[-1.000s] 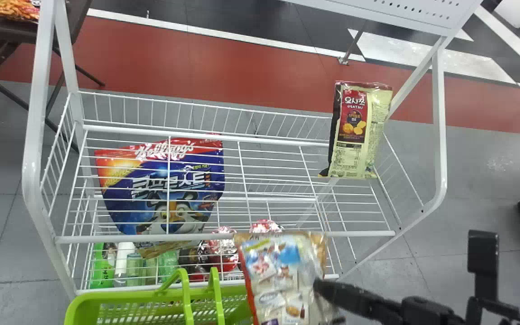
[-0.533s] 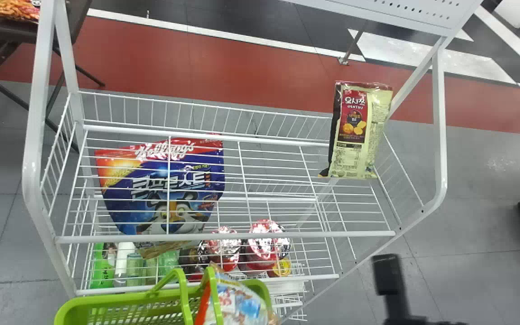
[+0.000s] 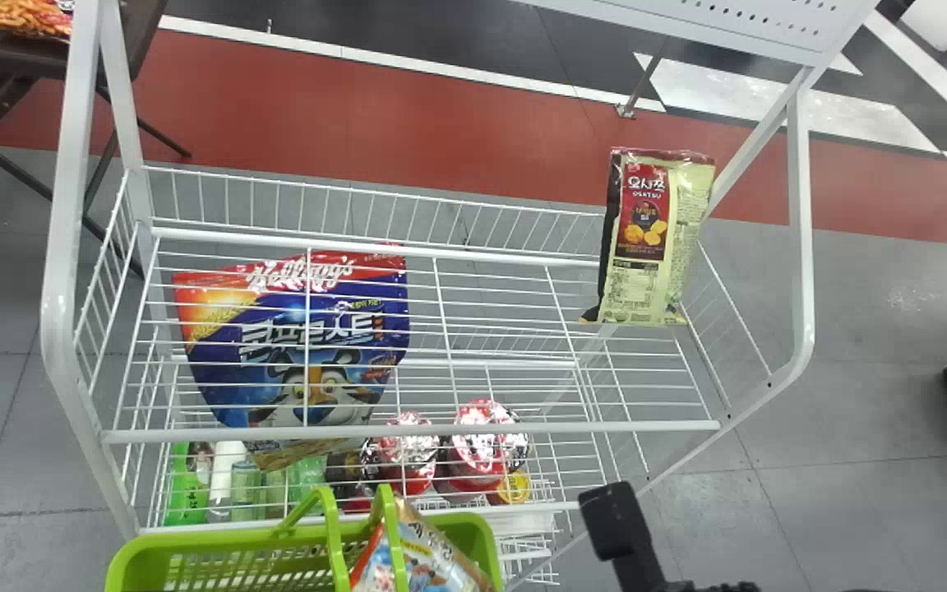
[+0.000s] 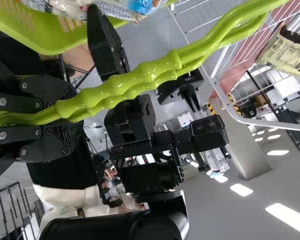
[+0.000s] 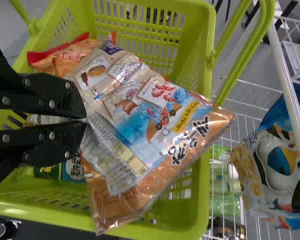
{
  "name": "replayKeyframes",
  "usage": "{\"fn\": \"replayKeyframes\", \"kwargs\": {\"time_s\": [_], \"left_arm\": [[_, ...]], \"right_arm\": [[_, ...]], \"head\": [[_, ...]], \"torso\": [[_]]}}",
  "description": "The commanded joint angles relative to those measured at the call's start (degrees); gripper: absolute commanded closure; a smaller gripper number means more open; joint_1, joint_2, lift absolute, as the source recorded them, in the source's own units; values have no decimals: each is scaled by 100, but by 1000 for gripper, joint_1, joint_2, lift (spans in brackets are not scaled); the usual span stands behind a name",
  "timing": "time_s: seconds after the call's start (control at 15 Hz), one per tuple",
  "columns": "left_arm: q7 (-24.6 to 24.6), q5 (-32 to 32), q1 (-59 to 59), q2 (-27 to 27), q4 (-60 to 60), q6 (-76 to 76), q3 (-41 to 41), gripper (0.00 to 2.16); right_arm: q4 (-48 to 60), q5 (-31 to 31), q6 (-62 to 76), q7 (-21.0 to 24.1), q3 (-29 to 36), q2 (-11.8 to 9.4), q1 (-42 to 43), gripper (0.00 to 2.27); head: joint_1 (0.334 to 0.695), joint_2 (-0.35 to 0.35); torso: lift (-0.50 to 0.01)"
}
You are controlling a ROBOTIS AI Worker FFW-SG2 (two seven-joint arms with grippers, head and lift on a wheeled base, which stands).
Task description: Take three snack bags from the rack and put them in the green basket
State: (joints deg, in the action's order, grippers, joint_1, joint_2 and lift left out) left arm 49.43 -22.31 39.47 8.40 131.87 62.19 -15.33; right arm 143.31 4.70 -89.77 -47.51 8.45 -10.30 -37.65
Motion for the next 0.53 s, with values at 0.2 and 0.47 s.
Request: {"fn": "replayKeyframes", "kwargs": {"time_s": [0.2, 0.47], "left_arm": [[-48, 17, -44, -40, -12, 0, -32, 2115], [-39, 8, -53, -31, -12, 18, -32, 2115]], "right_arm": [[838, 426, -31, -180, 702, 204, -23, 60], [1085, 681, -31, -180, 1115, 477, -32, 70]], "head": [[695, -350], [695, -350]], "torso": [[-6], [-6]]}}
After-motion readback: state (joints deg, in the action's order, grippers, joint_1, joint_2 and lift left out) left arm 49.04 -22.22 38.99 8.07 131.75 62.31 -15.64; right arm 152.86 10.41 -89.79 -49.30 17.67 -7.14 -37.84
